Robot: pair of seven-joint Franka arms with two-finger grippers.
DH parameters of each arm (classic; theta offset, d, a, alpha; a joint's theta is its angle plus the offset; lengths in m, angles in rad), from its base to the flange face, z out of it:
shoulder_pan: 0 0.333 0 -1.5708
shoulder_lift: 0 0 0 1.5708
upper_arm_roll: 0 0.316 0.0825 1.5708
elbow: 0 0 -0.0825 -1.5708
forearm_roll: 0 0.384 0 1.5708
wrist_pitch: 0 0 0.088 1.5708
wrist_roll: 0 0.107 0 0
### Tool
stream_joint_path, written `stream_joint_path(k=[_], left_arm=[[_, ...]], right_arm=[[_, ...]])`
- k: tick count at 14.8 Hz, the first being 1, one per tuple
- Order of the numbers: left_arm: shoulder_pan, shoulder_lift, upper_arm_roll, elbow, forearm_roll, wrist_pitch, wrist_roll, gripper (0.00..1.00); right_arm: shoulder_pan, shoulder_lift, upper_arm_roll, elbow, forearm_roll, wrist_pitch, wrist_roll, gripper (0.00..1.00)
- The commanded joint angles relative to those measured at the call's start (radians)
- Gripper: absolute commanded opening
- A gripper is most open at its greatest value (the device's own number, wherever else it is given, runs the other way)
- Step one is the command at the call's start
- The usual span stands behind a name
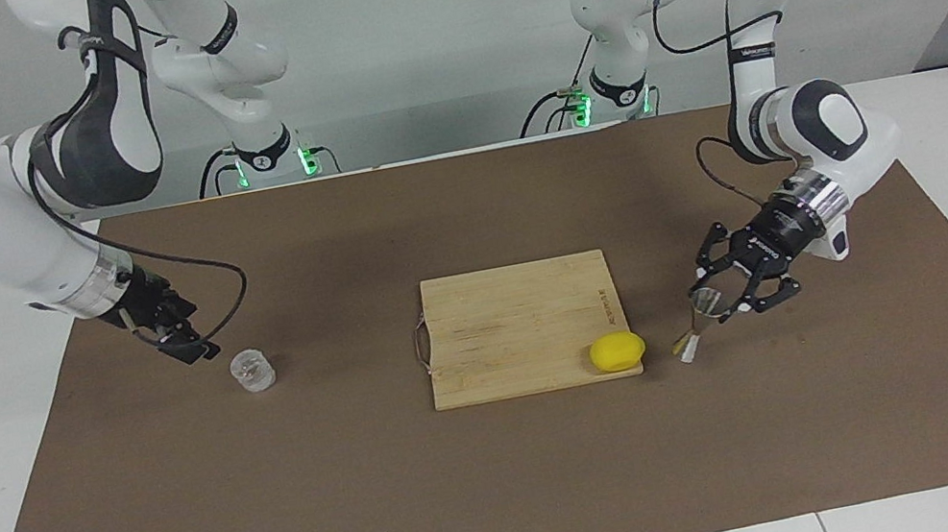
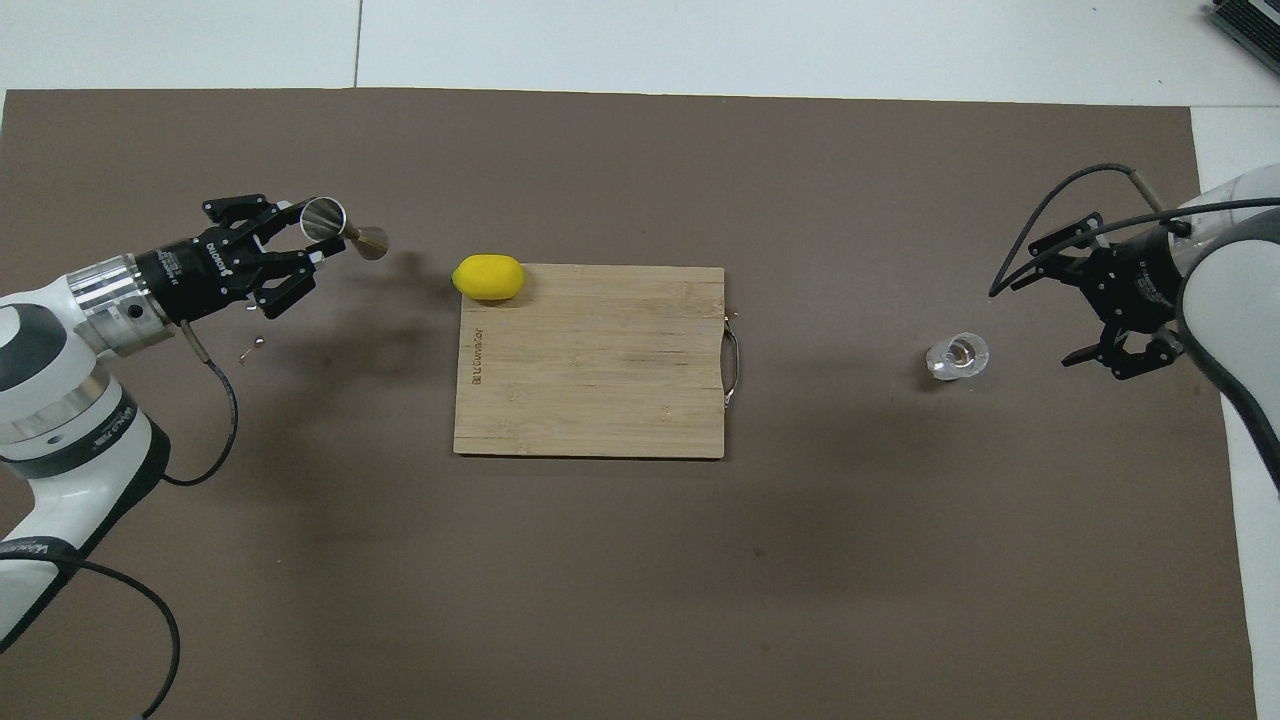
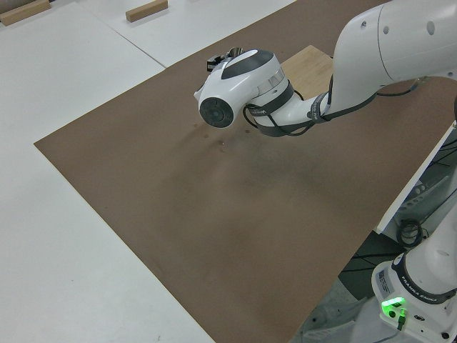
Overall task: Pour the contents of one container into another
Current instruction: 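Carry the metal cup over the board while the right gripper reaches the glass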
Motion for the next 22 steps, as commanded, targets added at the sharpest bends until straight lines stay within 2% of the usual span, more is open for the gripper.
stream_joint_path(k=[1, 4, 6, 8, 14, 17, 22], left_arm=[[-0.168, -0.042, -0.011, -0.007, -0.025, 0.132, -0.058, 0.0], [-0.359, -0.033, -0.012, -0.003, -0.149, 0.287, -0.089, 0.0], [-0.449, -0.024, -0.011, -0.003, -0.177, 0.37, -0.089, 0.0], [-0.515, -0.01, -0.009, -0.006, -0.213, 0.439, -0.089, 0.0], [-0.548, 0.085, -0.009, 0.074, -0.246, 0.479, -0.086, 0.0], [-0.548, 0.117, -0.003, 0.101, -0.247, 0.481, -0.083, 0.0], [-0.546, 0.137, -0.001, 0.131, -0.244, 0.5, -0.078, 0.0]], right_arm=[[-0.034, -0.008, 0.009, -0.071, 0.055, 0.07, 0.026, 0.98], [-0.079, 0.033, 0.011, -0.078, 0.061, 0.093, 0.025, 1.0], [-0.102, 0.056, 0.009, -0.082, 0.143, 0.102, 0.025, 1.0], [-0.106, 0.064, 0.009, -0.108, 0.166, 0.133, 0.023, 1.0], [-0.135, 0.125, 0.011, -0.128, 0.262, 0.136, 0.009, 1.0], [-0.175, 0.176, 0.011, -0.133, 0.343, 0.128, -0.101, 1.0], [-0.179, 0.194, 0.011, -0.166, 0.392, 0.136, -0.162, 1.0]])
